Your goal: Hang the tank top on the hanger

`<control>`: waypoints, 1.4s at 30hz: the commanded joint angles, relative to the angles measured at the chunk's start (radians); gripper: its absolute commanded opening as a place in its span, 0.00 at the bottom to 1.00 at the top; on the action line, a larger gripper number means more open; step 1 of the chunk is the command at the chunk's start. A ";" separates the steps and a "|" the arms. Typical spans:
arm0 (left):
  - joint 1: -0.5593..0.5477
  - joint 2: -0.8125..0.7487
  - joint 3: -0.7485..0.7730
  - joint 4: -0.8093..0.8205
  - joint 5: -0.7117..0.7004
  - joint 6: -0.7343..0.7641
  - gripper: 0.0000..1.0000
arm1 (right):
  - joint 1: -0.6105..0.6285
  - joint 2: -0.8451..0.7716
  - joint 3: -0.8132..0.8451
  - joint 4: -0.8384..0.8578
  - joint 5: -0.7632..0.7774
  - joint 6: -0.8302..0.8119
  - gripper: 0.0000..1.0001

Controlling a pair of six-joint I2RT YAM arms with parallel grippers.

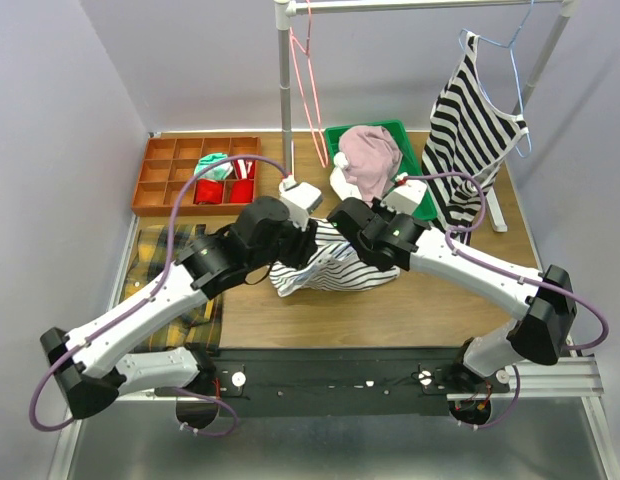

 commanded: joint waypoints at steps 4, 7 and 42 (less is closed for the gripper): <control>-0.054 0.114 0.057 -0.106 0.047 0.161 0.55 | 0.007 -0.030 -0.025 0.034 -0.001 0.007 0.01; -0.064 0.147 0.056 -0.089 0.047 0.164 0.55 | 0.007 -0.031 -0.026 0.036 -0.002 0.007 0.01; -0.083 -0.032 -0.211 0.144 0.127 0.299 0.54 | 0.007 -0.060 -0.052 0.079 -0.031 -0.007 0.01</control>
